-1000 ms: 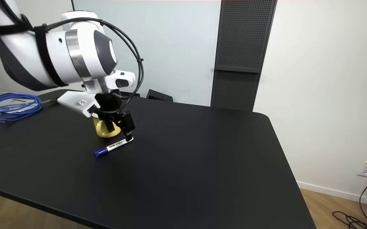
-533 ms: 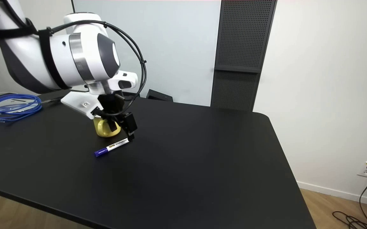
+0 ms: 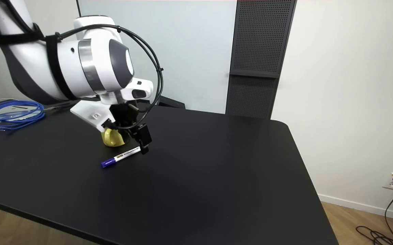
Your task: Pick up the marker and put it in the cup
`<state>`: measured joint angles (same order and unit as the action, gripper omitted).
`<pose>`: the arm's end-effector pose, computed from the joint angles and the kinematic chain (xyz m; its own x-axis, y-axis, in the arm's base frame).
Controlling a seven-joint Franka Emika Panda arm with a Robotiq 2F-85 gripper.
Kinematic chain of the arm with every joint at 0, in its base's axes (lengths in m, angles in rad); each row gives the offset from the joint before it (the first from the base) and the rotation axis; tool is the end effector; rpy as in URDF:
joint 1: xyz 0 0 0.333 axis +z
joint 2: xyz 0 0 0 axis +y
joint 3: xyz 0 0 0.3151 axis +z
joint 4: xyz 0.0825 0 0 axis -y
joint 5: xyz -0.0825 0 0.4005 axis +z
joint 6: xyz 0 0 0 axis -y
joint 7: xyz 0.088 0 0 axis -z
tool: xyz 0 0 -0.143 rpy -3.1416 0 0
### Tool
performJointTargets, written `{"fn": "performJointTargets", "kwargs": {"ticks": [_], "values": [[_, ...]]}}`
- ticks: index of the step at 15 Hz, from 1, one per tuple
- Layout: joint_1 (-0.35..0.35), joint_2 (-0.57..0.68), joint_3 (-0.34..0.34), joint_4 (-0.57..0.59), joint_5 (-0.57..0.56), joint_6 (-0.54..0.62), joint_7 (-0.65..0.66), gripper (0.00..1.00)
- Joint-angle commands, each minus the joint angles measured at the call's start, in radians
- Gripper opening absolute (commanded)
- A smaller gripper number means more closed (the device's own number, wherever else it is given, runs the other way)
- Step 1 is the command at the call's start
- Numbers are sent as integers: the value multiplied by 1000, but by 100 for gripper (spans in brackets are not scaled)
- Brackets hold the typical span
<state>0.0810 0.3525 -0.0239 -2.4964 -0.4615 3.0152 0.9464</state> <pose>0.4818 0.0573 0.1118 0.8902 -0.4153 0.1874 -0.4178 -0.9081 -0.0277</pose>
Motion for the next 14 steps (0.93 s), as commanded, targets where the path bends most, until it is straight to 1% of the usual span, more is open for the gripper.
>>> {"fn": "performJointTargets", "kwargs": {"ticks": [1, 8, 14], "values": [[10, -16, -19, -27, 5, 6, 30, 100], [32, 1, -31, -29, 5, -9, 37, 100], [80, 18, -52, -20, 4, -16, 46, 100]]}}
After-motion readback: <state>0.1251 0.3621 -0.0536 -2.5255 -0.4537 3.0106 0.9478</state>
